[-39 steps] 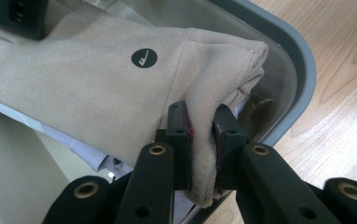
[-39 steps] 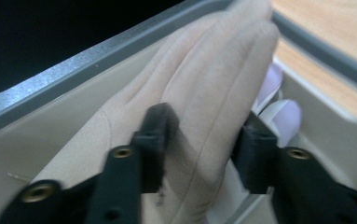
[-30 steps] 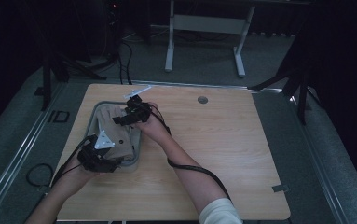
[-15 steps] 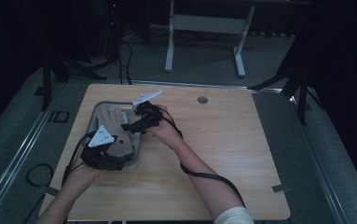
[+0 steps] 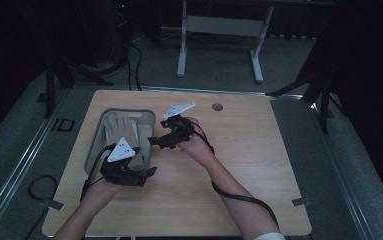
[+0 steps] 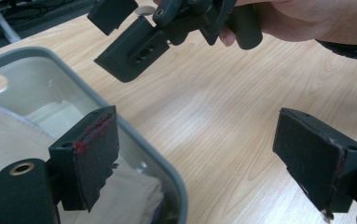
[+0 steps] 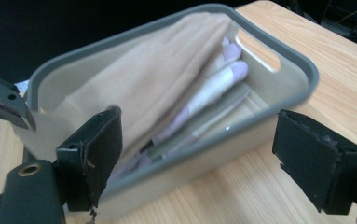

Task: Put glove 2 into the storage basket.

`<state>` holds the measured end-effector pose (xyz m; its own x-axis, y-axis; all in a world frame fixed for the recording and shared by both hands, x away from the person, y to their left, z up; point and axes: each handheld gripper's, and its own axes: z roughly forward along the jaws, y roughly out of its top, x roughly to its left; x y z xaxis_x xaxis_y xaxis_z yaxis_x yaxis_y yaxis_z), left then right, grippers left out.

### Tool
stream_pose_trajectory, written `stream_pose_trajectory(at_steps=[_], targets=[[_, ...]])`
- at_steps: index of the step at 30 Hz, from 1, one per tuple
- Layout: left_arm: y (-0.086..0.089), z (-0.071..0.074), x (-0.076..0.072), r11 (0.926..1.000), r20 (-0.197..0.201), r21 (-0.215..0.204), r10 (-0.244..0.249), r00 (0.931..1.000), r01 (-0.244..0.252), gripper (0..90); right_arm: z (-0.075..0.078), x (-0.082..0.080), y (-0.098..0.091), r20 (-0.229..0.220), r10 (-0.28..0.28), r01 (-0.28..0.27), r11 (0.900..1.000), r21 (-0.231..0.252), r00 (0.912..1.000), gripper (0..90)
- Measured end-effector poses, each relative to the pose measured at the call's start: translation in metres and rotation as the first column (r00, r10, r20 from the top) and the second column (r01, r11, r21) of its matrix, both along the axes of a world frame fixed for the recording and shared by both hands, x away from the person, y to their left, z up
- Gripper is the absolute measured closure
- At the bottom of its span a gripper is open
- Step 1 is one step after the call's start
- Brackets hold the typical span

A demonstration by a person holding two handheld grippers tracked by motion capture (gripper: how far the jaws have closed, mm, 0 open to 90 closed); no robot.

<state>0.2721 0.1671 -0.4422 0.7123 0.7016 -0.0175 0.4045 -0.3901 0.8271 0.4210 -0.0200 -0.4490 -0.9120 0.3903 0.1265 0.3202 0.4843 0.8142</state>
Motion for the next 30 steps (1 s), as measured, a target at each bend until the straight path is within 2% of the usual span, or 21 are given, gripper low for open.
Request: stream_pose_trajectory(at_steps=[1,6,13,18,19,26,30], targets=[[-0.002,-0.001,0.000,1.0000,-0.002,-0.002,-0.006,1.0000,0.006,14.7,-0.001,-0.002,-0.008,0.002,-0.004,0.004,1.0000,-0.005,1.0000,15.6],[-0.013,-0.006,-0.002,0.9992,-0.009,-0.020,-0.034,0.9994,0.034,14.7,-0.004,-0.005,-0.020,-0.001,-0.010,0.010,0.9999,-0.005,0.9999,15.6],[-0.033,-0.020,0.000,0.9955,-0.033,-0.036,-0.089,0.9955,0.088,14.7,-0.015,-0.012,-0.050,-0.001,-0.022,0.022,0.9996,-0.018,0.9997,15.6],[-0.040,-0.024,-0.001,0.9932,-0.034,-0.042,-0.110,0.9933,0.109,14.7,-0.023,-0.015,-0.061,-0.008,-0.022,0.022,0.9994,-0.027,0.9997,15.6],[-0.044,-0.027,-0.001,0.9923,-0.036,-0.033,-0.121,0.9920,0.120,14.7,-0.025,-0.016,-0.063,-0.011,-0.024,0.023,0.9994,-0.027,0.9997,15.6],[-0.058,-0.041,-0.003,0.9885,-0.053,-0.041,-0.148,0.9876,0.146,14.7,-0.040,-0.023,-0.079,-0.029,-0.026,0.025,0.9993,-0.029,0.9992,15.6],[-0.066,-0.050,-0.004,0.9849,-0.070,-0.040,-0.171,0.9828,0.168,14.7,-0.048,-0.026,-0.087,-0.032,-0.027,0.026,0.9990,-0.035,0.9991,15.7]])
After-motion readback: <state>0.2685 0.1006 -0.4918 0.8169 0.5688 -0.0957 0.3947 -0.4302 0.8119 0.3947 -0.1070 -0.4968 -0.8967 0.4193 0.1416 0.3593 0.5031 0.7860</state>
